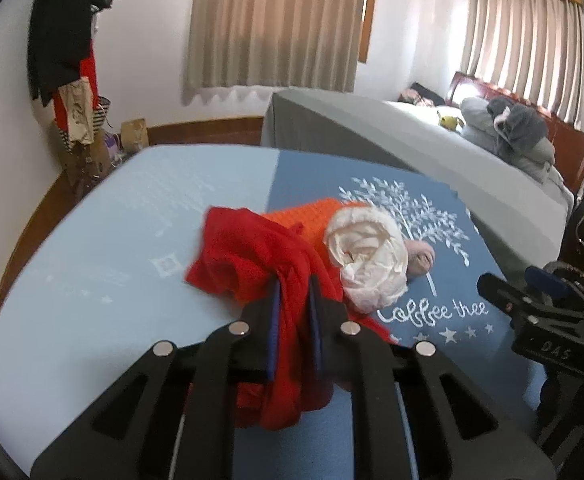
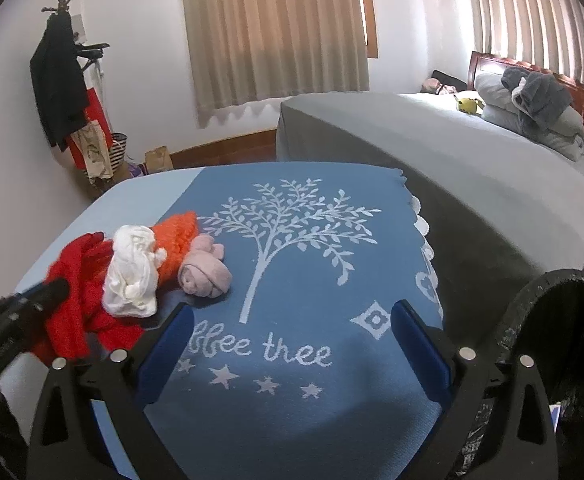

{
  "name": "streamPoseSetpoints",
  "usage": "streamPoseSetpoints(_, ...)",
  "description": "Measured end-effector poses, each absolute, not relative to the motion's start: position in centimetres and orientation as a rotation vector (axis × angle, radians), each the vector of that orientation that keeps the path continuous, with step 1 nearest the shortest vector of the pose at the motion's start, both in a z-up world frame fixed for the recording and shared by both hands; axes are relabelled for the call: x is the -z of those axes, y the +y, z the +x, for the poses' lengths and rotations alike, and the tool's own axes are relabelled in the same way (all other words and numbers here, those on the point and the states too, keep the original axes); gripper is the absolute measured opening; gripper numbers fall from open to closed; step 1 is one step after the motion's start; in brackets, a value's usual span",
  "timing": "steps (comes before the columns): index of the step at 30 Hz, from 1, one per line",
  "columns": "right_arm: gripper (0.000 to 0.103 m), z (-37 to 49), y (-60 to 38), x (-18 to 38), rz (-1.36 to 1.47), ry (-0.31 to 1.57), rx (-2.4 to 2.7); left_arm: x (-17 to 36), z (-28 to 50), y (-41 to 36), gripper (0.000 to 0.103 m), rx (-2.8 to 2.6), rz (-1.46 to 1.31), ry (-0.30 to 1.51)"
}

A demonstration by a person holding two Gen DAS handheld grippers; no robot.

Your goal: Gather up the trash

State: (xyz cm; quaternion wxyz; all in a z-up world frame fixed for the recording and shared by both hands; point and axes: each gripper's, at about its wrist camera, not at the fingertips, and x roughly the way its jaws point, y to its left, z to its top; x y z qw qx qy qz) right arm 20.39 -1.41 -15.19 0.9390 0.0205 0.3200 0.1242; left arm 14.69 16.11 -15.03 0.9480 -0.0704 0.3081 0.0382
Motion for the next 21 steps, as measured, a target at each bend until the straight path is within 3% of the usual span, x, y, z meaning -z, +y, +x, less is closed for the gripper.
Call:
streamPoseSetpoints(7, 0.097, 20.3, 0.0, 14.5, 0.033, 0.641, -0.288, 14.1, 14.0, 18.4, 0.012, -0.126, -0.128, 0.620)
streamPoseSetpoints(11, 0.097, 20.2, 0.8, 14.2, 0.024, 0.639, -0.314, 15.1, 14.1, 19.3, 0.019, -0.138, -0.143, 0.664)
streamPoseSetpoints(15, 0.097, 20.3, 1.8, 14.1, 0.011, 0.639, -0.343, 15.3, 13.5, 20.2, 0.043, -0.151, -0.145, 0.664)
streamPoseSetpoints(21, 0.096, 20.6, 4.3, 14.7, -0.017, 0.667, -0.387, 15.1, 12.7, 21.1, 0.059, -0.179, -0.127, 0.650)
